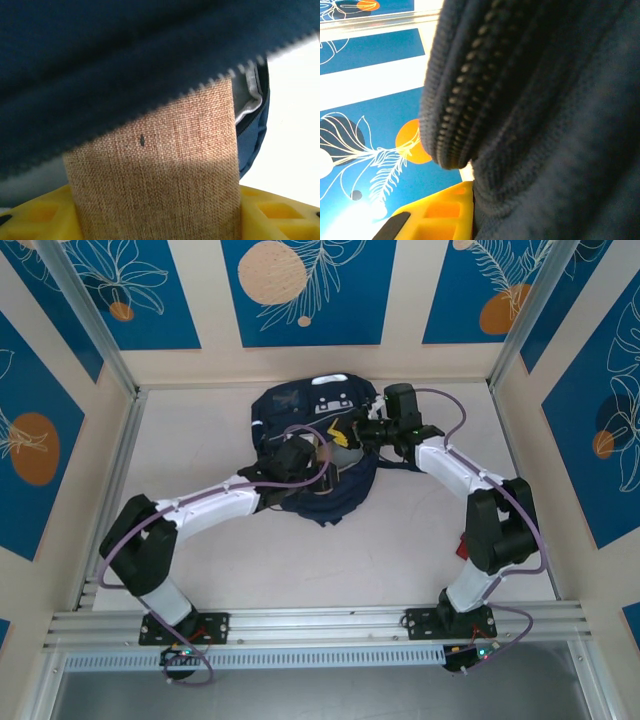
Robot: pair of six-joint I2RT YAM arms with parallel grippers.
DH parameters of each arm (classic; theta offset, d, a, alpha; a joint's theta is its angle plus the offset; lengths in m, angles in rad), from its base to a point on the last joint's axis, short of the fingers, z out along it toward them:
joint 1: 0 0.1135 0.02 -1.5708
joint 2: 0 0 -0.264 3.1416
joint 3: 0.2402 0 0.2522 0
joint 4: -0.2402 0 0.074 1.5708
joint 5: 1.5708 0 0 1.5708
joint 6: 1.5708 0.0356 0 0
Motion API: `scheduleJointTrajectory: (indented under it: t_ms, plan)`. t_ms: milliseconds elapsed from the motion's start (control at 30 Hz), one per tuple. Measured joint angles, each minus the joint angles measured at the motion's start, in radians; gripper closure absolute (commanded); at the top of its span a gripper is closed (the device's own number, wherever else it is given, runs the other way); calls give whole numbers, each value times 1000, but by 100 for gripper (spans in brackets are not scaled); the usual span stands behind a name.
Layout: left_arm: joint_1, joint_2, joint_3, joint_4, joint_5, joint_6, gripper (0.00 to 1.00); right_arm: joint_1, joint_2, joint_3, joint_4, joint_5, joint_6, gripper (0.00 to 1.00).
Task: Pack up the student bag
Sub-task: Place a glasses case in the student bag, then pass the student bag at the center of the table.
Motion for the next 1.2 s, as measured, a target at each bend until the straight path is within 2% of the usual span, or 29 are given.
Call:
scheduleJointTrajectory:
  t_ms: [200,400,667,833,1000,1200]
  plan:
    - [-3,64,4,41,-36,-66,26,-6,-8,-52,-23,21,-13,95]
    - [-3,66,4,50,-45,-98,15,-22,-20,-99,-32,29,-13,95]
    - [-2,-56,-4,-62,8,-58,13,-40,-45,-114,-44,28,-29,95]
    - [-2,-130,17,-245,53,121,16,-53,-59,-122,-66,24,-49,95]
    - [-2,-143,100,-434,48,387,21,-67,-66,-123,-83,12,-69,95]
    - [8,-133,221,-506,15,669,23,-93,-92,-134,-110,-2,-100,95]
